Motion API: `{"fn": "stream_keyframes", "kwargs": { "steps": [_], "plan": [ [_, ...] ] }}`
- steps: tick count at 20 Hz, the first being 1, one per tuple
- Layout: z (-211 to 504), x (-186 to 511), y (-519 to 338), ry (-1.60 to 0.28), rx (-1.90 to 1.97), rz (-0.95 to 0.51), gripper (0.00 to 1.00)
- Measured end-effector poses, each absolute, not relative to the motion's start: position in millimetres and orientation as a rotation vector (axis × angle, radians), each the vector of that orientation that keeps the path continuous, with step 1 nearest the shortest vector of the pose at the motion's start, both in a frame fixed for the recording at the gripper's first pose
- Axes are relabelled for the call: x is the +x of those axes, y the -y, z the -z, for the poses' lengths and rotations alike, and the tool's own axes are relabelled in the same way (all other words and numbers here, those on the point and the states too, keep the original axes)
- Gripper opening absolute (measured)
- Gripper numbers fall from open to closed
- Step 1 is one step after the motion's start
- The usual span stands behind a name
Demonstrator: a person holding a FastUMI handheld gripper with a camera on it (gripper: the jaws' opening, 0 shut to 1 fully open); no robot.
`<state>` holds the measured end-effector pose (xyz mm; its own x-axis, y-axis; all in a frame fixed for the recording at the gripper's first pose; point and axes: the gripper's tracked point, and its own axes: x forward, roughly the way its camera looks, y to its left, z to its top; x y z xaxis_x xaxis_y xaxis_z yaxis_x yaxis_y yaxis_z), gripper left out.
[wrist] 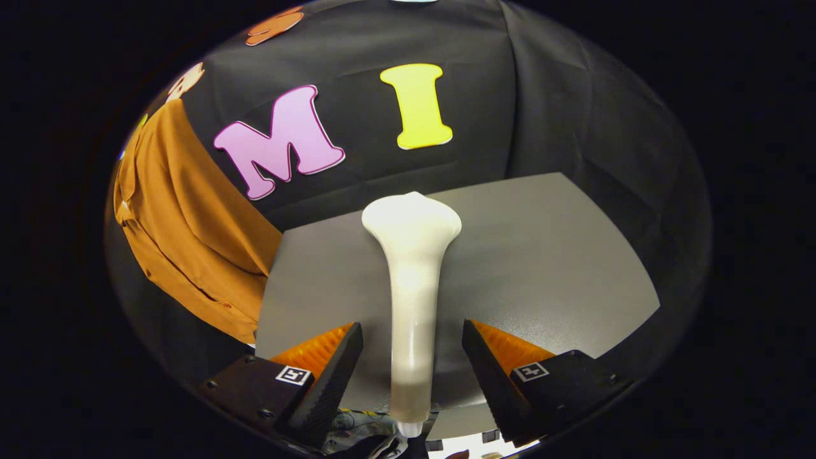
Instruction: Iron the clothes twice with a garment steamer, once on the left side and once on the right side.
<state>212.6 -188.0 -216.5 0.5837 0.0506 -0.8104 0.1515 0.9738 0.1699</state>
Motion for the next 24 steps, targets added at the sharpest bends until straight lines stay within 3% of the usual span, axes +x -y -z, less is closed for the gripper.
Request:
{"fn": "stream_keyframes", "kwargs": {
  "steps": [1, 6, 7, 13, 14, 17, 24],
  "plan": [
    [225.0, 213.9, 184.7, -0.971, 0.237, 0.05, 0.99],
    [234.9, 218.1, 181.2, -0.973, 0.258, 0.008, 0.35],
    [229.8, 214.4, 182.6, -0.962, 0.25, -0.011, 0.3],
    [182.9, 209.3, 194.3, -0.76, 0.234, 0.032, 0.29],
    [165.8, 207.8, 201.3, -0.71, 0.245, 0.057, 0.2],
    [134.9, 200.4, 201.8, -0.613, 0.224, 0.076, 0.2],
    [68.7, 162.7, 128.4, -0.445, 0.177, 0.061, 0.2]
  ]
}}
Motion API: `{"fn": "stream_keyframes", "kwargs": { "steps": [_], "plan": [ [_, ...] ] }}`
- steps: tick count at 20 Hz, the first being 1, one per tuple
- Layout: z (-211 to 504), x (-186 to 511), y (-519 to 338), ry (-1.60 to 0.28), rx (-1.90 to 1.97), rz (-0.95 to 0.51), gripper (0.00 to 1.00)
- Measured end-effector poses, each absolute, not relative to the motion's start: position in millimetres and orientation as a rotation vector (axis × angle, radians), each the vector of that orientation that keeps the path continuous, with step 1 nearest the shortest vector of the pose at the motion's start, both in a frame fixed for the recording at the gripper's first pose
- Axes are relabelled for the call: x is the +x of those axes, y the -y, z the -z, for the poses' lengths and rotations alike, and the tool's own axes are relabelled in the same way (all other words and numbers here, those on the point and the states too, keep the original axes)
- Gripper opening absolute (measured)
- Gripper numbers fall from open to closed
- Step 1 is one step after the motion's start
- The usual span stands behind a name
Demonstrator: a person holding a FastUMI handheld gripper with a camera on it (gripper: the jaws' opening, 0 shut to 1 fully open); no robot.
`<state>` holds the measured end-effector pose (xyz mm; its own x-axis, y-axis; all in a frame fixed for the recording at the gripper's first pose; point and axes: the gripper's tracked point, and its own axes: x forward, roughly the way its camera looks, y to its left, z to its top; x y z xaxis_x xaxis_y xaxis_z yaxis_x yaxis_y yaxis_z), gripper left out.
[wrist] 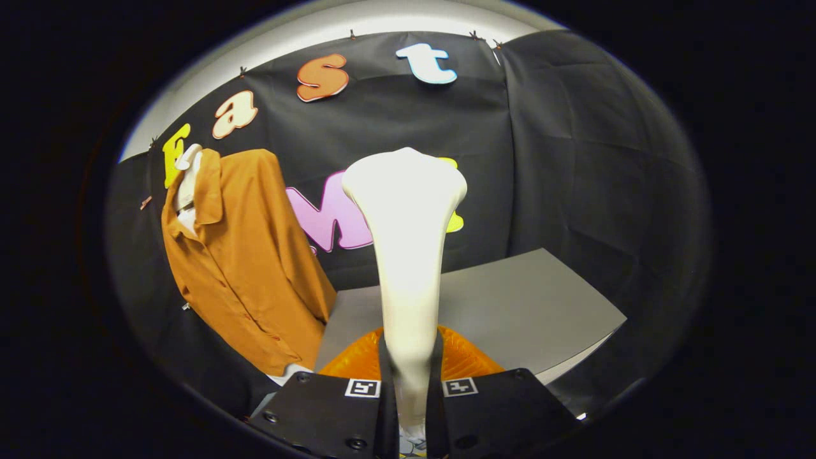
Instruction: Iron the clothes twice with a garment steamer, once on the left side and once on the right side.
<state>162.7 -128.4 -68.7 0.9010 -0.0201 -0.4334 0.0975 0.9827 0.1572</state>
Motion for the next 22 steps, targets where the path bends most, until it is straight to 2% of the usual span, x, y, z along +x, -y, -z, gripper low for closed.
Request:
{"fn": "stream_keyframes", "kwargs": {
  "steps": [5, 11, 16, 22],
  "plan": [
    [45.4, 144.7, 21.8, -0.379, 0.094, -0.016, 0.2],
    [74.9, 158.0, -79.0, -0.39, 0.046, -0.054, 0.2],
    [113.6, 186.5, -112.0, -0.412, 0.034, -0.022, 0.2],
    [134.0, 226.7, -112.9, -0.369, -0.021, 0.029, 0.2]
  ]
}}
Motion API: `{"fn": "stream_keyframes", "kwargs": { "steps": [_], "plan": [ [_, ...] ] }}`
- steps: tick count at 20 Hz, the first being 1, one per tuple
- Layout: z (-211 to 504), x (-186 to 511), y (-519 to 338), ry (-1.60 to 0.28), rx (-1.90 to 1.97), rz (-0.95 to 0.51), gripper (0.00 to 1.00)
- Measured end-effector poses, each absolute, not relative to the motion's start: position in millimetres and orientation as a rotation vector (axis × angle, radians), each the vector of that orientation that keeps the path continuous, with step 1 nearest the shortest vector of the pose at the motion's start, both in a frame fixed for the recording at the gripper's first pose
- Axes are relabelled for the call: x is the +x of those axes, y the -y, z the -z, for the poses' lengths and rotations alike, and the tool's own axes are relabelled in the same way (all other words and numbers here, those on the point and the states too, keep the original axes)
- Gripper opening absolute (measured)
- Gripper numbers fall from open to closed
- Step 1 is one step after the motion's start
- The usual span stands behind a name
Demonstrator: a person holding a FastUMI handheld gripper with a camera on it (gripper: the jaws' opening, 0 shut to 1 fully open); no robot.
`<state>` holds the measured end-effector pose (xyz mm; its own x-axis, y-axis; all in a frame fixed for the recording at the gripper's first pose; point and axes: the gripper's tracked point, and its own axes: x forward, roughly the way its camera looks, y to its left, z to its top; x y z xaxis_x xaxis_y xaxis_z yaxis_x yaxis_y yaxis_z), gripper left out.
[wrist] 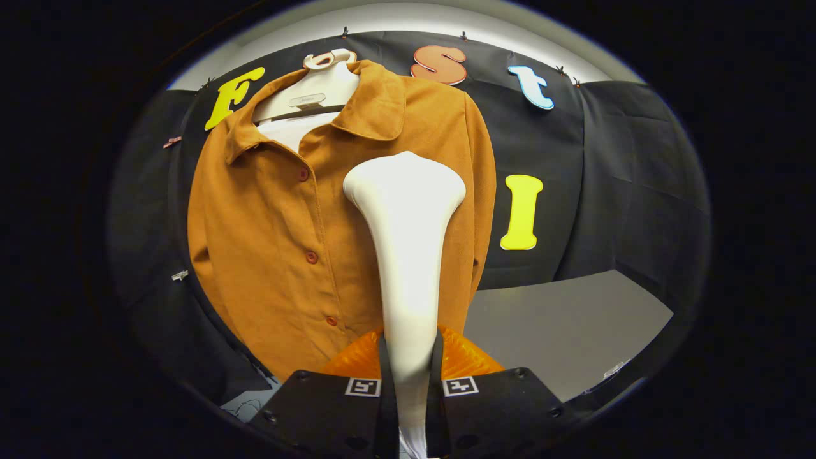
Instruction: Iron the clothes twice with a garment steamer, once on the left side and once on the right side.
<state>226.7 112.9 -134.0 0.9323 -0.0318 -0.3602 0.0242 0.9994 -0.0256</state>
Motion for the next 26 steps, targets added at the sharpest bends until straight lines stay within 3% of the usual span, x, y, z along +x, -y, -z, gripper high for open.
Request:
{"fn": "stream_keyframes", "kwargs": {
  "steps": [11, 26],
  "plan": [
    [219.8, 215.3, -103.9, -0.395, -0.046, 0.07, 0.2],
    [381.9, 150.9, -101.8, -0.672, -0.026, 0.068, 0.2]
  ]
}}
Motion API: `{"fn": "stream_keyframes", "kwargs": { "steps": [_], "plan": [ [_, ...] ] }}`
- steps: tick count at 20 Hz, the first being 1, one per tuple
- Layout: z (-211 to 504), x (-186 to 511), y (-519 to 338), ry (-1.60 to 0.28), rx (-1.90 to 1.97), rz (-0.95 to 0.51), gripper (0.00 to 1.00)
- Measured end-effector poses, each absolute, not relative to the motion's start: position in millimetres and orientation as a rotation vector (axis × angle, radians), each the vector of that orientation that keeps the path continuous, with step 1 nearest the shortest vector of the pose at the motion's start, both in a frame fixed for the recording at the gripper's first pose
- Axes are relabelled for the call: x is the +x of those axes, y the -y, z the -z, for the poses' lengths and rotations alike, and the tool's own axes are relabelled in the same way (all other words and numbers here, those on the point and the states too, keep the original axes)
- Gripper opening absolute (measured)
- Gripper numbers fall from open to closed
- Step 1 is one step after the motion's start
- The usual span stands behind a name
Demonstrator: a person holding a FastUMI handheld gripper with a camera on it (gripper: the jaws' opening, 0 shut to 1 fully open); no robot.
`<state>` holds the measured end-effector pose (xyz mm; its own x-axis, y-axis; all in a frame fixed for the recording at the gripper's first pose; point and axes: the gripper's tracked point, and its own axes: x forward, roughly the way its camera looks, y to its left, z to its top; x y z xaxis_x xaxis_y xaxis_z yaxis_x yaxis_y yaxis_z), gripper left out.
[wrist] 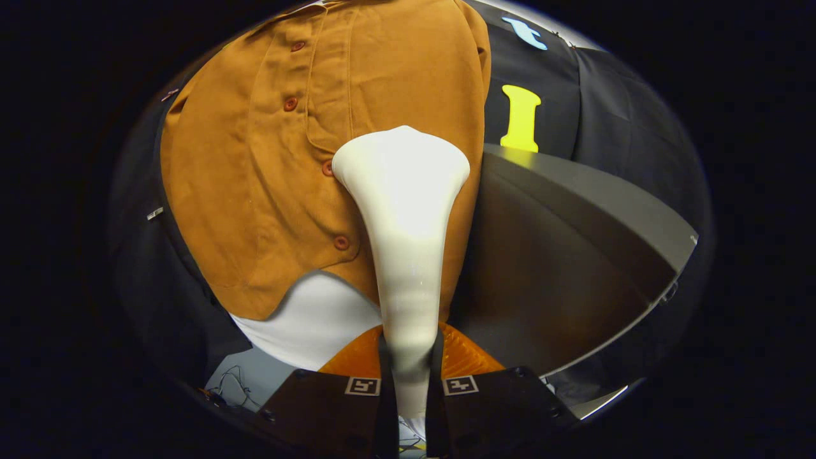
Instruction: Iron the clothes twice with a garment steamer, once on the left side and once on the right side.
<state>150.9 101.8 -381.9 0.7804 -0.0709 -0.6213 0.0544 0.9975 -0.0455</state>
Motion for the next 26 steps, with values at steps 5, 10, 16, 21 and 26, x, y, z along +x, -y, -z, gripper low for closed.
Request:
{"fn": "stream_keyframes", "kwargs": {
  "steps": [5, 10, 16, 21, 26],
  "plan": [
    [396.8, 117.6, -100.8, -0.726, -0.036, 0.052, 0.2],
    [349.8, 82.3, -116.1, -0.648, -0.024, 0.038, 0.2],
    [252.0, 77.5, -171.4, -0.503, 0.002, -0.021, 0.2],
    [170.7, 99.5, -231.1, -0.388, -0.012, -0.1, 0.2],
    [138.8, 136.6, -274.2, -0.353, -0.021, -0.112, 0.2]
  ]
}}
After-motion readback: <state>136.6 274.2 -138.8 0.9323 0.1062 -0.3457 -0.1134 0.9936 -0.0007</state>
